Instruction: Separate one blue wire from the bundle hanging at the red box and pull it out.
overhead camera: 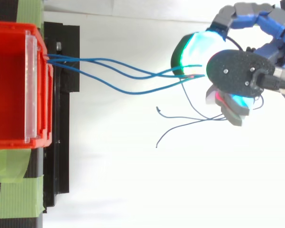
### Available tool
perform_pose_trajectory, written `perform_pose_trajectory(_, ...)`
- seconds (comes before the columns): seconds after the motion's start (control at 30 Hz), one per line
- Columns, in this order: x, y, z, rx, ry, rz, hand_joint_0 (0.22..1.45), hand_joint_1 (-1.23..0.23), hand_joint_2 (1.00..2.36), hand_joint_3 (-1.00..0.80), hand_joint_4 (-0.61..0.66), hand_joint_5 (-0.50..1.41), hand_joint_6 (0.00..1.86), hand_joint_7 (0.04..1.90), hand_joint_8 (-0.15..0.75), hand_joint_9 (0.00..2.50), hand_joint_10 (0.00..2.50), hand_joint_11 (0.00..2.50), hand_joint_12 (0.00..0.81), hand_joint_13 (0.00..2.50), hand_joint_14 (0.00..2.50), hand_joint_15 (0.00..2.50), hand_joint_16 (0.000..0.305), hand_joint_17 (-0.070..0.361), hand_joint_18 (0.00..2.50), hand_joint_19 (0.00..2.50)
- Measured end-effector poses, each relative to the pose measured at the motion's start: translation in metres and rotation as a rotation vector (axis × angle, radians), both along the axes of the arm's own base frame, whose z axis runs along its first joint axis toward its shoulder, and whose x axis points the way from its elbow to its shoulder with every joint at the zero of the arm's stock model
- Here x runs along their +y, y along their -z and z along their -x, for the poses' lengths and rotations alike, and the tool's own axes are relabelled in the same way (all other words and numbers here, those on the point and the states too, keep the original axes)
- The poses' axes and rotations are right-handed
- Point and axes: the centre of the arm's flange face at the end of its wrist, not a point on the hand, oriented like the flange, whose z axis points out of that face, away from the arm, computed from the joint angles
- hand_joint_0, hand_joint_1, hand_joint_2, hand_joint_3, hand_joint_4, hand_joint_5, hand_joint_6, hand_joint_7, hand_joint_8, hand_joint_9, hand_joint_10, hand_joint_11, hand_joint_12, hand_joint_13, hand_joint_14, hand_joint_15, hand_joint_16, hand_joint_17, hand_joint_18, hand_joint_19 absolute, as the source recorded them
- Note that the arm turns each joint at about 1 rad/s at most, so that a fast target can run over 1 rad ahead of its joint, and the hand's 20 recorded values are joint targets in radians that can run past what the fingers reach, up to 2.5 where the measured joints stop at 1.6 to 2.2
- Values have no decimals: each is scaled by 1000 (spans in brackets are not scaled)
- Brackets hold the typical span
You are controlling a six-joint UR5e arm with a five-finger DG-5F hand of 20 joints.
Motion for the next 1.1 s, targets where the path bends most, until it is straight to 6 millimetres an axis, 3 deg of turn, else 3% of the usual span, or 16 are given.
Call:
perform_pose_trajectory(0.53,1,0,-8,18,-6,74,605,-788,1021,-192,70,-134,923,1050,343,1399,22,1441,414,1354,21,1376,43,97,981,580)
perform_pose_trajectory(1.1,14,9,-21,-119,-117,-130,601,-780,1021,-190,70,-134,920,1066,341,1387,22,1453,417,1348,20,1370,43,97,969,582)
